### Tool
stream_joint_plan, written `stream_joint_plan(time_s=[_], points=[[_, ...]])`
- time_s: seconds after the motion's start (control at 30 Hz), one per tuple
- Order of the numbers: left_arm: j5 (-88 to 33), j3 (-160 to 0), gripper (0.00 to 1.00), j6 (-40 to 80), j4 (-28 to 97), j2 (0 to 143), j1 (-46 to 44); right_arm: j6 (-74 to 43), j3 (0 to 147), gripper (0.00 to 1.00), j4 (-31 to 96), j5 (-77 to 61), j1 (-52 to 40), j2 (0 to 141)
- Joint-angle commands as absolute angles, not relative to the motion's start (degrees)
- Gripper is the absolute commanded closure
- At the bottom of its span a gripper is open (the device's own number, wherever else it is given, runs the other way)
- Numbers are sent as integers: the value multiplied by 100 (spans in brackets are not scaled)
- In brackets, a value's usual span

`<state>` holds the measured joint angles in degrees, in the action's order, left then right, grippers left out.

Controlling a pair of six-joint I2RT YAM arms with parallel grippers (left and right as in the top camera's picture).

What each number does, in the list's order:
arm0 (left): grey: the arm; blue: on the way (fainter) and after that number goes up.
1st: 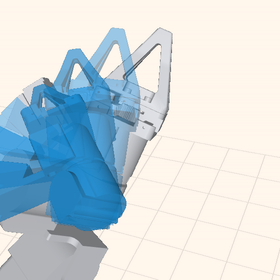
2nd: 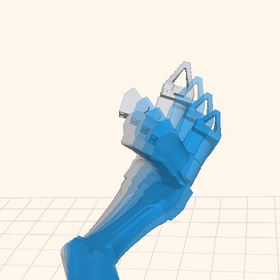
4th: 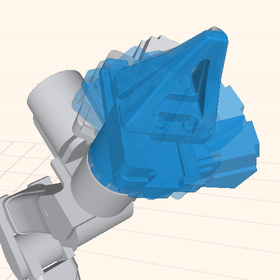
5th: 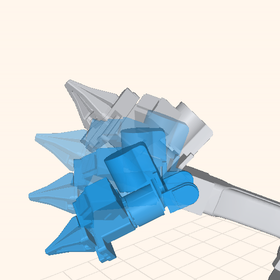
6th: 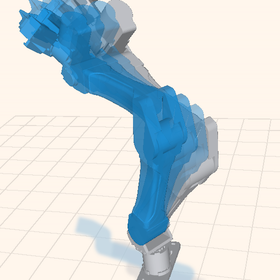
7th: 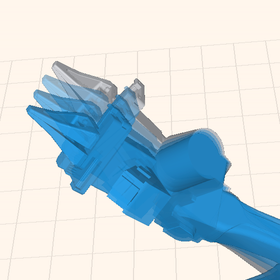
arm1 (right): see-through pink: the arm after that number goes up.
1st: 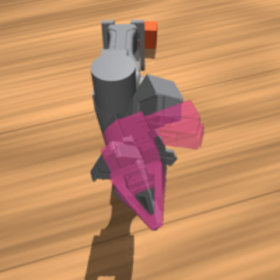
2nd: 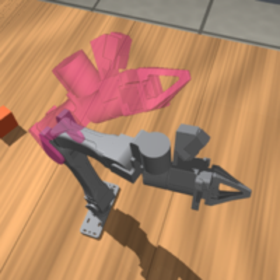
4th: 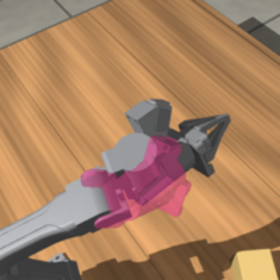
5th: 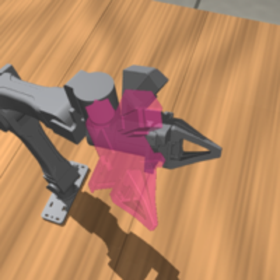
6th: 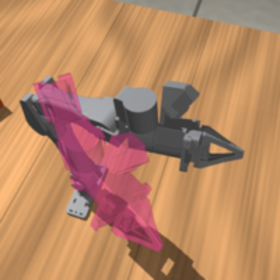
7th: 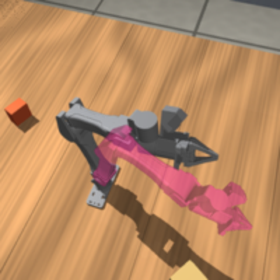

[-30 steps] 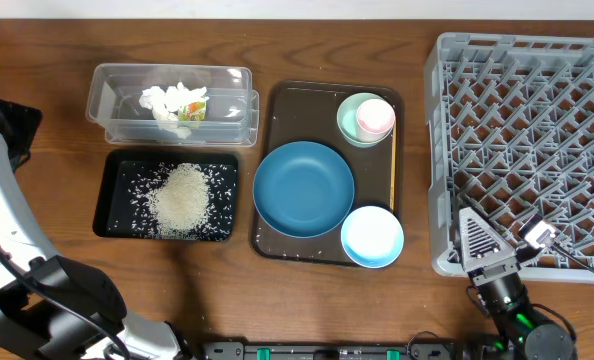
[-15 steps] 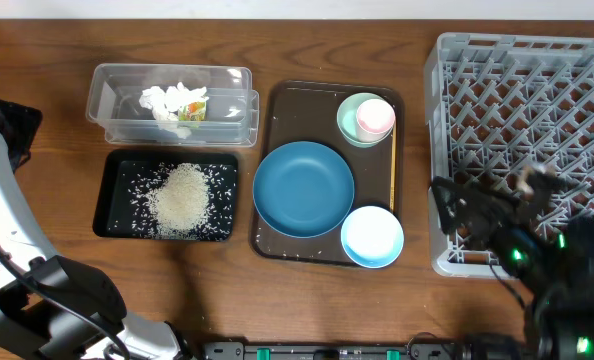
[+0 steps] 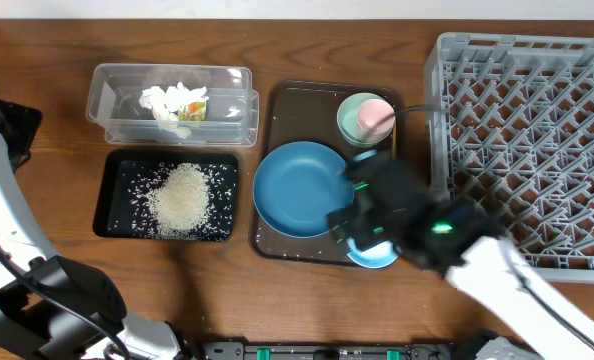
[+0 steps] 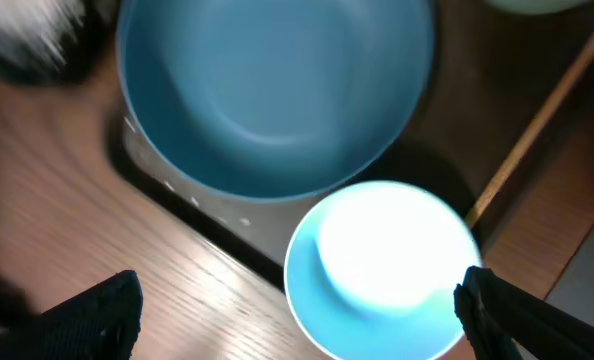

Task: Sort waste into correct bins and load items into the dishwasher rack
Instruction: 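Reach the right gripper to the white bowl on the brown tray, then grasp the white bowl with the right gripper and lift it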

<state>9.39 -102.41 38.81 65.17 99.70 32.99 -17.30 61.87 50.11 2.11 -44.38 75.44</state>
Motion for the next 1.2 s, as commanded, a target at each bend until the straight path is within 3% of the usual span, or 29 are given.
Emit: stream_joint_plan(time_s=[0.0, 0.27, 0.37, 0.43, 0.47, 0.7, 0.97, 1.17], points=[[972, -10254, 5, 3865, 6532, 9998, 3321, -1476, 6296, 1, 5039, 1201, -4928, 7975], [972, -10254, 5, 3865, 6532, 9998, 3321, -1452, 6289, 1, 5234, 1177, -5231, 8871], [972, -10254, 5, 3865, 6532, 9998, 3321, -1476, 6285, 19, 5358, 1168, -5231, 9135], [972, -10254, 5, 3868, 6532, 9998, 3321, -1546, 6283, 37, 5380, 1131, -5231, 9295], [972, -10254, 5, 3865, 6532, 9998, 3321, -1673, 6283, 39, 5371, 1125, -5231, 9367], [972, -10254, 5, 3865, 6532, 9998, 3321, -1994, 6283, 42, 5266, 854, -5231, 9885], [972, -10254, 5, 3868, 6532, 9998, 3321, -2038, 6285, 60, 5164, 812, -5231, 10186], [972, -10254, 5, 3868, 6532, 9998, 3319, -2121, 6316, 66, 5218, 812, -5231, 10145]])
